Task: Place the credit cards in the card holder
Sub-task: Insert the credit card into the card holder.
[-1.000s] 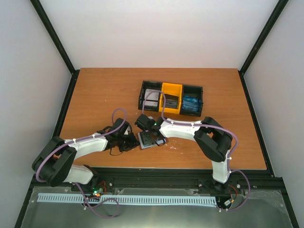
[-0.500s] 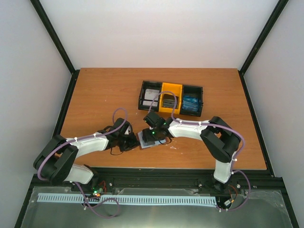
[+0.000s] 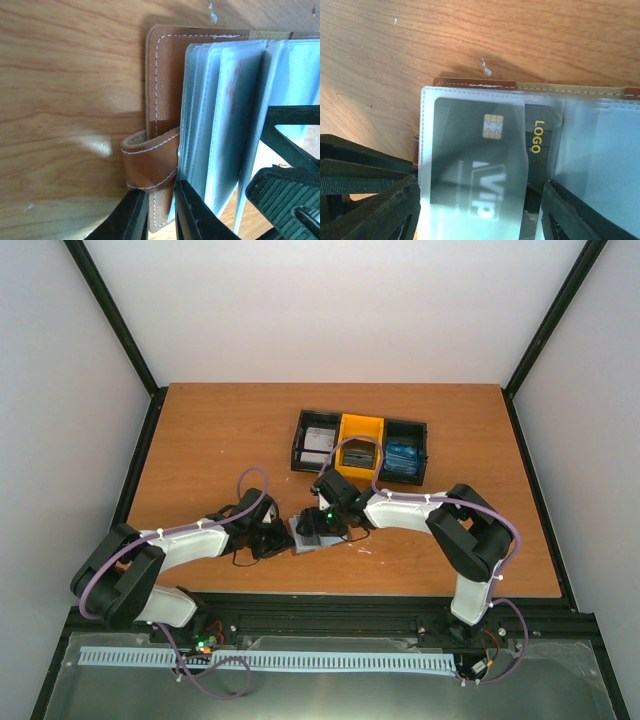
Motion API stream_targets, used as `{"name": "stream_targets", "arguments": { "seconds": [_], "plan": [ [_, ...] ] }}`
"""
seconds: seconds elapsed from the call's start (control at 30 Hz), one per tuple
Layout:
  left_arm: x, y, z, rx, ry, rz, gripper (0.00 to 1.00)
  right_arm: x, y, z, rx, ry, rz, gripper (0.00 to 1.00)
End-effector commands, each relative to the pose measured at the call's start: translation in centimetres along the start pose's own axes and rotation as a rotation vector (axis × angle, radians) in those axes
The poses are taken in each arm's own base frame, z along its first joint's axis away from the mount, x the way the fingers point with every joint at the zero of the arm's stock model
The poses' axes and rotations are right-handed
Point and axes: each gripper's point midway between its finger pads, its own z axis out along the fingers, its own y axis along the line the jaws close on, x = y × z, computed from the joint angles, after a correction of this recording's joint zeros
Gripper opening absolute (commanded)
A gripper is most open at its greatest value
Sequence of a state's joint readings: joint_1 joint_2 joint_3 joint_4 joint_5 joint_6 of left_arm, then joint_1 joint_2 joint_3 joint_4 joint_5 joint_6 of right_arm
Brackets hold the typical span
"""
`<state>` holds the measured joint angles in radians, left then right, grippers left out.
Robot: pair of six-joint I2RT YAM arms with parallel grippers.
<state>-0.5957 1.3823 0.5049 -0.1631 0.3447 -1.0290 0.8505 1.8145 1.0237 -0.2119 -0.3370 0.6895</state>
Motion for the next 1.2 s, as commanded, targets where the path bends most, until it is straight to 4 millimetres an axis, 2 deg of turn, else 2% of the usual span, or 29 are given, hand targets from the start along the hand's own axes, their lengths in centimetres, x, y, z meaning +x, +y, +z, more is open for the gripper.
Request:
{"name": "stream_targets", "arguments": {
  "seconds": [0.0,0.2,0.47,0.6,0.83,1.03,1.17],
  "plan": [
    [-0.3,0.2,0.3,-0.024,-0.014,0.019,0.17,0.6,0.9,-0.4,-0.040,0.016,0.013,0.65],
    [-0.5,0.0,-0.1,-0.024,-0.029,0.026,0.17,-1.1,1.8,-2.6,-0.095,-0.066,0.009,0.65],
    [-1.3,-0.4,-0.6,-0.031,-0.064,0.044,0.17,-1.5,-0.1,-3.6,-0.006,-0.094,0.018,0.67],
    [-1.5,-0.3,-0.7,-0.043,-0.076,0.046,0.17,-1.2,-1.1,-2.7,0.039,-0.064,0.029,0.65],
    [-1.5,-0.4,-0.1,-0.049,-0.055,0.043,0.16,-1.3,-1.1,-0.8,0.029,-0.015,0.037,0.61],
    [-1.5,-0.4,0.2,-0.054,-0.043,0.043,0.15,-1.0,0.1,-0.2,-0.046,0.014,0.037,0.58],
    [-1.6,-0.6,0.3,-0.050,-0.043,0.045,0.15,-0.9,1.2,-0.7,-0.106,0.010,0.028,0.58]
  ]
}}
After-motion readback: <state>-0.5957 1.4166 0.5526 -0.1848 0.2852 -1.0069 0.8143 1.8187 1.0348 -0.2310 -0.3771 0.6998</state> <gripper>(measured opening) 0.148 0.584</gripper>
